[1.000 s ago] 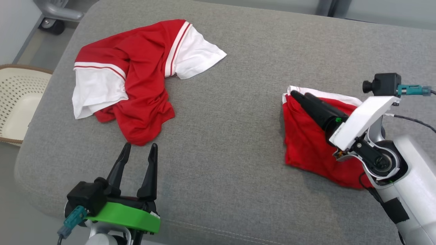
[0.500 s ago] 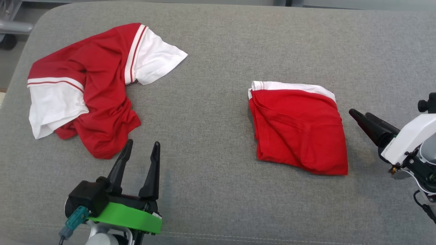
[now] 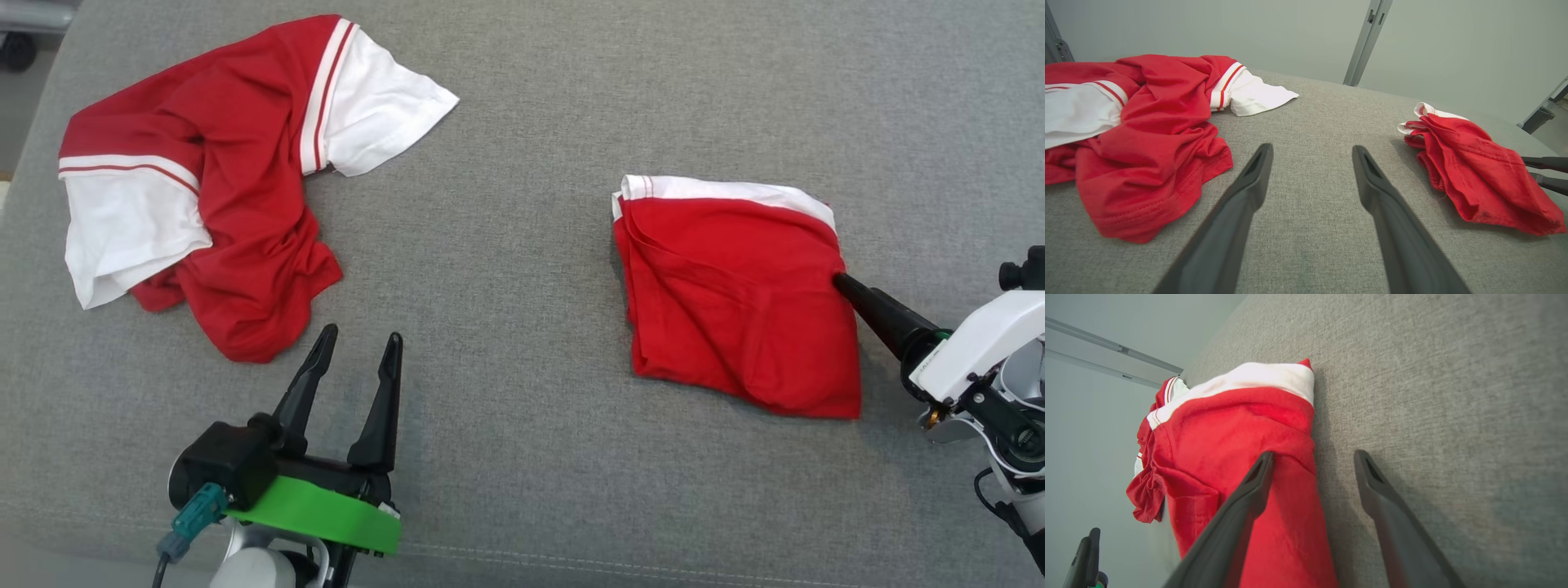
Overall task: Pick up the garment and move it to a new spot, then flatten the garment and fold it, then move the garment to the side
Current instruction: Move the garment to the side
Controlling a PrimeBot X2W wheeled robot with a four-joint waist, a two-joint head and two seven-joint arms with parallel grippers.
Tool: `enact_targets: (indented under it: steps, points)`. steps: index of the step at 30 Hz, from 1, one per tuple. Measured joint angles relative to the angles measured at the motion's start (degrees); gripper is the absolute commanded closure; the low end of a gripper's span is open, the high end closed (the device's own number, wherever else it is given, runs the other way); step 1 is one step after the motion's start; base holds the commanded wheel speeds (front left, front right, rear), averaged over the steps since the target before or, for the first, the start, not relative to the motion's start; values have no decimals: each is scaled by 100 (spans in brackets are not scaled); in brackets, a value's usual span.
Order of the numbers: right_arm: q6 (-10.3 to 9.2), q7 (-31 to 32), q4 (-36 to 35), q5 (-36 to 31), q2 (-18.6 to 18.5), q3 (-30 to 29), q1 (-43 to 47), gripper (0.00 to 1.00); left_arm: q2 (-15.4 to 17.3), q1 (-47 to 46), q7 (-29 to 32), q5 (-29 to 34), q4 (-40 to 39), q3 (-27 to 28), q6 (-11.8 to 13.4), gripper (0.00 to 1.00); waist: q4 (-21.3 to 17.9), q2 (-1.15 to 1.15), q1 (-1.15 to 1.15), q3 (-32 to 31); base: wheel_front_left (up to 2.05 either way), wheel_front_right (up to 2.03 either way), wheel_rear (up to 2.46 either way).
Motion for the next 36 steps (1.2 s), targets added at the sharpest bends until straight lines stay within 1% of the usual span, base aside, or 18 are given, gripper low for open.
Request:
enact_targets:
  steps: [4,7,11,12,13,17,23,30,36]
  points:
    - [78,4,69,30,1,24,-6,0,-25,-60,0,0,23,-14,-12,0,127,0,0,25,0,0,0]
    - [97,9,124,52,16,57,-53,0,-30,-65,0,-1,58,-13,-34,0,213,0,0,33,0,0,0]
    - [129,15,256,147,130,73,-129,0,-48,-69,0,-1,140,-33,-41,0,311,0,0,31,0,0,0]
    - [152,16,267,145,137,102,-171,55,-54,-71,0,-1,151,-37,-41,0,333,0,0,27,0,0,0]
    - [187,16,265,146,138,112,-210,100,-57,-76,0,-1,158,-47,-42,0,355,0,0,21,0,0,0]
    - [285,112,246,116,45,180,-345,100,-89,-139,0,-3,183,-37,-57,0,436,0,0,-25,0,0,0]
    - [367,324,114,-12,-255,297,-472,100,-164,-141,0,-36,266,38,-57,0,495,0,0,-178,0,0,0]
    - [388,601,-224,-160,-492,460,-693,100,-181,-124,0,-87,324,85,-57,0,485,0,0,-363,0,0,0]
    - [423,861,-482,-199,-700,512,-892,100,-187,-96,0,-87,313,123,-57,0,368,0,0,-459,0,0,0]
